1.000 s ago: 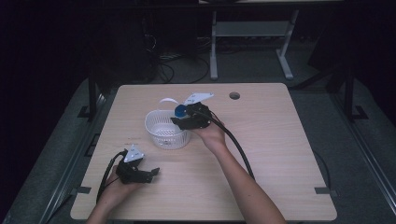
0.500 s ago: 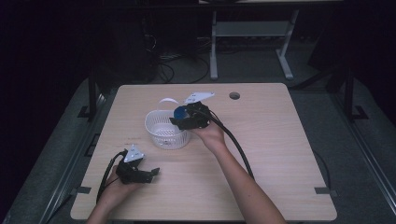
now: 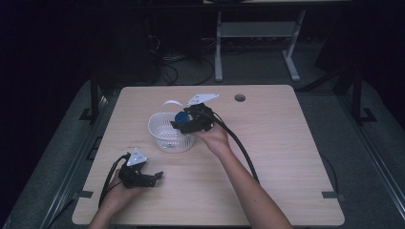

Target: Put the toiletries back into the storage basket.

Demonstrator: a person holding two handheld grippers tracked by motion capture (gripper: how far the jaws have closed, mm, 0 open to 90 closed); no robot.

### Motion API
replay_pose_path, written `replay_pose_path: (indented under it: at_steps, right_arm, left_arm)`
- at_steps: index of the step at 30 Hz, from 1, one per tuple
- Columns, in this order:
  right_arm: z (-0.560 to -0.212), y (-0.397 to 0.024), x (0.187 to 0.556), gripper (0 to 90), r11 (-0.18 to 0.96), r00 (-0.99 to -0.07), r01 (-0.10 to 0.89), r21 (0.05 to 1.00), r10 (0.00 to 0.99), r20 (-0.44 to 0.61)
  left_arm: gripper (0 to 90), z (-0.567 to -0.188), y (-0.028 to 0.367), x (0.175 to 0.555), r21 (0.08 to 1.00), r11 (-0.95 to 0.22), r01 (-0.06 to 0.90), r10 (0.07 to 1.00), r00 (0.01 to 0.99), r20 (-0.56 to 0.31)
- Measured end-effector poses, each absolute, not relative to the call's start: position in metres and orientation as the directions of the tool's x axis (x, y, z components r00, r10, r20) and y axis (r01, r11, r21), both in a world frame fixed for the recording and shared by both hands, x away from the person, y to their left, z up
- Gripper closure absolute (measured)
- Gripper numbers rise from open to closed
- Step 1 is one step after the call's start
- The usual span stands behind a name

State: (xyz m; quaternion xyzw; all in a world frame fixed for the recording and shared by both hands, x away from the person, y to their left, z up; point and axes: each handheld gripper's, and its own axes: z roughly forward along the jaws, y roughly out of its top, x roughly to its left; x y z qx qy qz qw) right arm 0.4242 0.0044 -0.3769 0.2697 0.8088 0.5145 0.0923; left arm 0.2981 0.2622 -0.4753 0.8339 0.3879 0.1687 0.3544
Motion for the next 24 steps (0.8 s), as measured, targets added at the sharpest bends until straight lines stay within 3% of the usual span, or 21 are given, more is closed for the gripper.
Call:
replay_pose_path:
  at_steps: [15,24]
  right_arm:
    - [-0.367,-0.008,0.418,2.5,0.343,-0.848,0.356,0.870,0.510,0.146]
    - [-0.364,-0.028,0.405,0.6,0.362,-0.850,0.352,0.863,0.510,0.132]
  left_arm:
    - [13.0,-0.475,0.262,0.298,0.722,-0.449,0.526,0.766,0.643,0.008]
    - [13.0,-0.475,0.262,0.298,0.723,-0.447,0.527,0.767,0.642,0.007]
